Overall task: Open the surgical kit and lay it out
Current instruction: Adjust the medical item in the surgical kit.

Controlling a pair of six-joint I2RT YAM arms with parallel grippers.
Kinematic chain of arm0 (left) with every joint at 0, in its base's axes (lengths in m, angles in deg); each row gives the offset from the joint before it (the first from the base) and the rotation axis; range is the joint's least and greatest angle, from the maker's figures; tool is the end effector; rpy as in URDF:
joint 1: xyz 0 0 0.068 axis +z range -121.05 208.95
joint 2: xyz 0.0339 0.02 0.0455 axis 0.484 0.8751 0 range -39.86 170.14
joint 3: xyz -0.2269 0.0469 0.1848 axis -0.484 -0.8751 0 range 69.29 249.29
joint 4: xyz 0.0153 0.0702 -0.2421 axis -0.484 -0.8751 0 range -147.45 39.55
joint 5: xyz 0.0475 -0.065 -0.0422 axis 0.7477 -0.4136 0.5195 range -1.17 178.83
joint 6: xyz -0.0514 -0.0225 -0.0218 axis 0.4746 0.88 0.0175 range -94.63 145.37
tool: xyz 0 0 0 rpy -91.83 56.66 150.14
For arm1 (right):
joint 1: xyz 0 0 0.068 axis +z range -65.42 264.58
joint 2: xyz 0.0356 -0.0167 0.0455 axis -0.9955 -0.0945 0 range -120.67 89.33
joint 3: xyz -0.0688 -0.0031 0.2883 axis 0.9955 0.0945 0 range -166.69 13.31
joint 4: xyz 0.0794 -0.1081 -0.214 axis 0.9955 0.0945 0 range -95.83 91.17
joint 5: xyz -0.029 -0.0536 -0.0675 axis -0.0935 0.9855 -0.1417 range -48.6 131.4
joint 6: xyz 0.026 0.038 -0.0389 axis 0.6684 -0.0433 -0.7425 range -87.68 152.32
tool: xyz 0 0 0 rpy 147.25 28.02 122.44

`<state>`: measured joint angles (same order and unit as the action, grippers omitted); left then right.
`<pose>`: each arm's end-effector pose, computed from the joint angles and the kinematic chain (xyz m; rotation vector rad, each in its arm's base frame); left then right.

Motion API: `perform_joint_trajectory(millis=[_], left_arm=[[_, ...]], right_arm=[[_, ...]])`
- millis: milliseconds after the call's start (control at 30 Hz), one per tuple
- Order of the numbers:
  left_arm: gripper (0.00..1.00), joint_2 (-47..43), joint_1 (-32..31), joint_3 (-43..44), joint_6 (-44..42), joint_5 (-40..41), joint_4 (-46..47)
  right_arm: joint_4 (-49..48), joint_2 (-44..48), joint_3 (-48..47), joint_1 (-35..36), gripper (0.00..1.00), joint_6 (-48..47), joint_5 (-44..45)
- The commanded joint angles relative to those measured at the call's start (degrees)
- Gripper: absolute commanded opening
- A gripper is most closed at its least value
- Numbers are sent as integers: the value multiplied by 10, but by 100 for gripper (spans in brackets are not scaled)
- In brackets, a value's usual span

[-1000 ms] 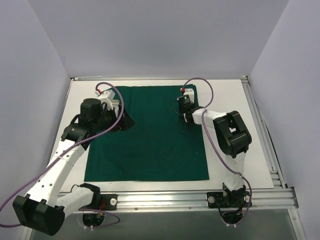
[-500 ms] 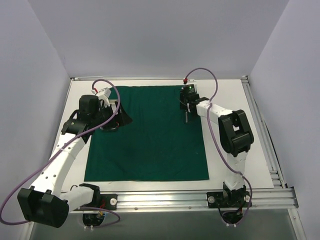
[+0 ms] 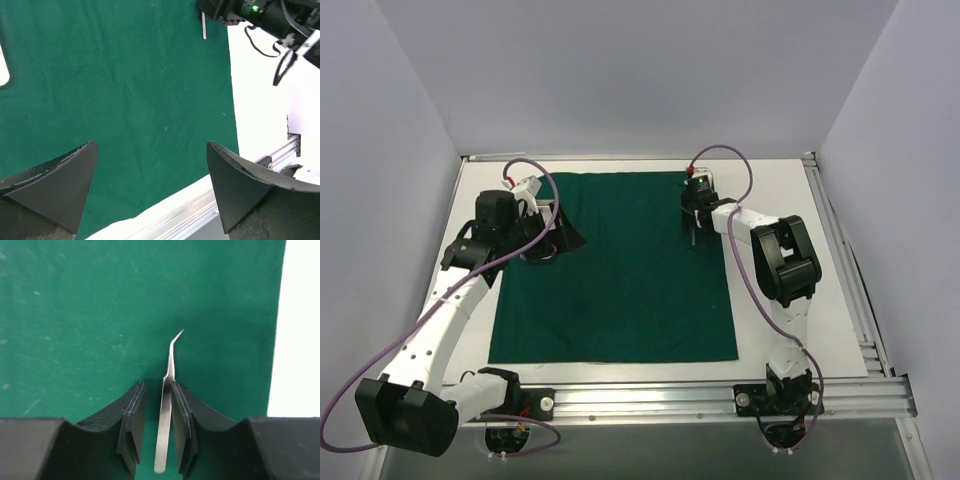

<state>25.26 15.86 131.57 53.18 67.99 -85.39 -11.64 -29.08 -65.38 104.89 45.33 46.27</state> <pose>0.2188 -0.0671 0.3524 -0.0888 2.2965 -0.7861 0.4467 0.1612 0.1967 -0.0892 2.1685 0.2431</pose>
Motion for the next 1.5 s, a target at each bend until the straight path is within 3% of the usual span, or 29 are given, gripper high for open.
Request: perform_joint_trajectory(millis=[0,300,367,500,767,933,967,1067,1200,1300,1467], left_arm=[[100,-11,4,2,-10,-23,16],[89,-4,4,-8,-9,-56,31],[87,-3,4,-10,-8,-63,40],[72,0,3,-18,-8,-84,57],[53,5,1,-39,12,-133,108],[54,4,-10,-39,22,-149,123],[62,4,-14,-39,22,-153,134],[72,0,-30,-50,31,-186,181],[80,-13,-88,-45,7,-104,193],[79,-18,-128,-47,11,-30,210],[72,-15,-141,-79,44,5,291]], right_arm=[[6,-11,-17,-4,27,3,-9],[3,-17,-15,-5,24,3,-8],[8,-18,-19,-5,19,2,-8],[5,3,-14,-4,0,5,-6],[14,81,-8,8,0,45,-40],[-8,126,19,4,0,58,-116],[-19,136,28,4,0,62,-138],[-64,188,62,3,0,88,-228],[-181,256,130,22,0,186,-305],[-241,313,181,63,0,230,-289],[-271,370,210,134,0,297,-211]])
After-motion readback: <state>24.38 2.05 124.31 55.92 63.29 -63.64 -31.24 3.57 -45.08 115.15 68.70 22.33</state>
